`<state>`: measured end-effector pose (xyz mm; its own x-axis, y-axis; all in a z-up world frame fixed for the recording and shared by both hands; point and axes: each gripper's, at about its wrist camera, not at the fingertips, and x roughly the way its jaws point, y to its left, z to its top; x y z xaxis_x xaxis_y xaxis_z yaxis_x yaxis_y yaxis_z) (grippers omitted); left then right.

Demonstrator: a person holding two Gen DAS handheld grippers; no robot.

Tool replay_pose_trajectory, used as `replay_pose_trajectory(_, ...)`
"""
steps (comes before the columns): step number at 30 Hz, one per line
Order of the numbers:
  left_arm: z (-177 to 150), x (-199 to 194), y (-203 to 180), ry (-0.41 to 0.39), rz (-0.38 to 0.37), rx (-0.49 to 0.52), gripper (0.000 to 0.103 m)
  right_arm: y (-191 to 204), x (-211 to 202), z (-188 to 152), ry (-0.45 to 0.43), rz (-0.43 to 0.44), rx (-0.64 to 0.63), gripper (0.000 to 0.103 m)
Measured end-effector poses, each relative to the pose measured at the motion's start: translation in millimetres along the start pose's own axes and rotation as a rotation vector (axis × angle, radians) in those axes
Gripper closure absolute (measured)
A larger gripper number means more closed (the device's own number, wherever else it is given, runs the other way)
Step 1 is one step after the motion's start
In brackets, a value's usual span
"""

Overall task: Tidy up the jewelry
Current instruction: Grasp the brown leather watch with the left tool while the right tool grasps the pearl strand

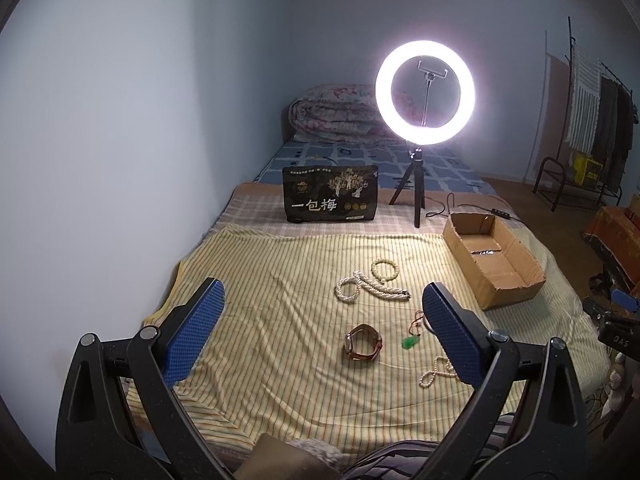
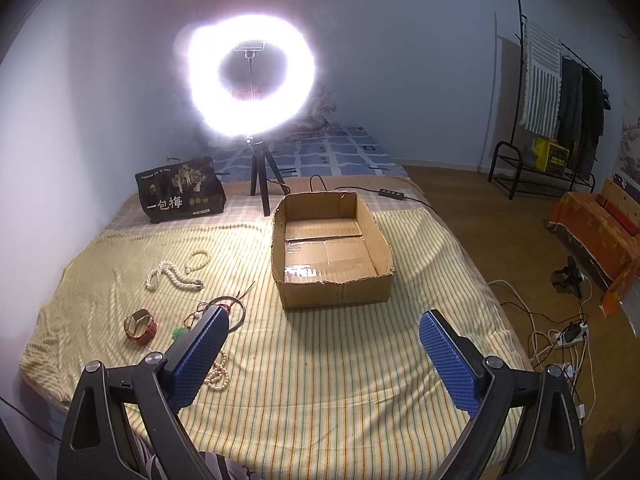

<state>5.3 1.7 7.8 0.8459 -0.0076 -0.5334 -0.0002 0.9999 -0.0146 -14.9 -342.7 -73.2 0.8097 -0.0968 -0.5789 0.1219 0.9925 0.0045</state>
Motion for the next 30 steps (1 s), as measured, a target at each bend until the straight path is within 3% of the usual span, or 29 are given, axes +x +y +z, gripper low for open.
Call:
replay_pose_trajectory(8, -9, 28, 12, 0.068, 0.011, -0.008, 0.002, 8, 15, -2, 0.003, 0.032, -0.075, 0.006)
replay_pose_trajectory(14, -21, 56, 16, 0.124, -0.02, 0.013, 0.002, 20, 44, -6, 0.06, 0.092, -0.165, 0.008)
replay_pose_trajectory(16, -26, 66, 17, 0.145, -0.032, 0.016, 0.002, 27, 60, -10, 0.109, 0.123, -0.202, 0.015)
replay_pose_trajectory(22, -41, 104, 16, 0.253, -0.081, 0.011, 0.021, 48, 100, -26, 0.247, 0.234, -0.32, 0.026)
replay_pose_trajectory(26, -53, 131, 18, 0.34, -0.127, -0.033, 0.037, 56, 124, -33, 0.338, 0.311, -0.332, 0.032)
replay_pose_trajectory(30, -62, 154, 17, 0.405, -0.163, -0.061, 0.041, 67, 141, -40, 0.409, 0.406, -0.369, 0.038)
